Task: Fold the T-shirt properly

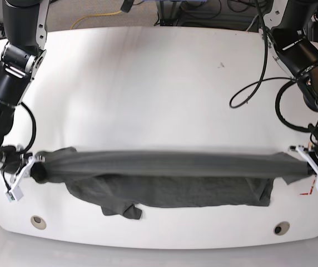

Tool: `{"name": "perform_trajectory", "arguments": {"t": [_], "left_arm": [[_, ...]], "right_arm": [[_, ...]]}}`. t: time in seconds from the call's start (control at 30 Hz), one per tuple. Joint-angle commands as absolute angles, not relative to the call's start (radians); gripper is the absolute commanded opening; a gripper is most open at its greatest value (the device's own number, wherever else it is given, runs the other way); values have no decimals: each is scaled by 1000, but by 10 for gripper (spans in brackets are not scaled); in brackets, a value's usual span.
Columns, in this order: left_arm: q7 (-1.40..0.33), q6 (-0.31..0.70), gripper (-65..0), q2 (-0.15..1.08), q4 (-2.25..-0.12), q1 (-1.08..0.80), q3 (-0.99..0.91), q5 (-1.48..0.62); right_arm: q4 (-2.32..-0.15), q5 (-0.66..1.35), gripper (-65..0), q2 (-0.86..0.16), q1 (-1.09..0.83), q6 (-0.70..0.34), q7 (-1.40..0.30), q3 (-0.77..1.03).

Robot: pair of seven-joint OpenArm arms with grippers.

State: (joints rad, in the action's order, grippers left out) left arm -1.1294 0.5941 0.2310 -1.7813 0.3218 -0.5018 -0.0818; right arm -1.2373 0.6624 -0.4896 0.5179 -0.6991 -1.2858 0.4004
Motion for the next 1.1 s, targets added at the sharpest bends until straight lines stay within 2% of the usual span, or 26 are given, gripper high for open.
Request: {"name": "perform_trajectory", "arguments": {"t": [0.0, 0.37, 0.73, 1.0, 1.07], "left_arm": [[-1107, 584, -650, 251, -1813, 292, -533, -96], [-1107, 584, -650, 251, -1813, 54, -607, -151], [-1047, 584, -650, 251, -1810, -102, -608, -150], [-993, 584, -650, 251, -1808, -202, -608, -145], [-989, 584, -650, 251, -1804, -219, -608, -143]], "right_arm": [[-1296, 687, -650, -498, 486, -698, -1260, 446], [-1382, 694, -650, -460, 185, -698, -1260, 529], [-1385, 697, -650, -460, 51, -698, -1265, 568], [-1385, 828, -650, -463, -30, -698, -1265, 570], [-1385, 854, -617, -464, -47, -698, -1264, 570]]}}
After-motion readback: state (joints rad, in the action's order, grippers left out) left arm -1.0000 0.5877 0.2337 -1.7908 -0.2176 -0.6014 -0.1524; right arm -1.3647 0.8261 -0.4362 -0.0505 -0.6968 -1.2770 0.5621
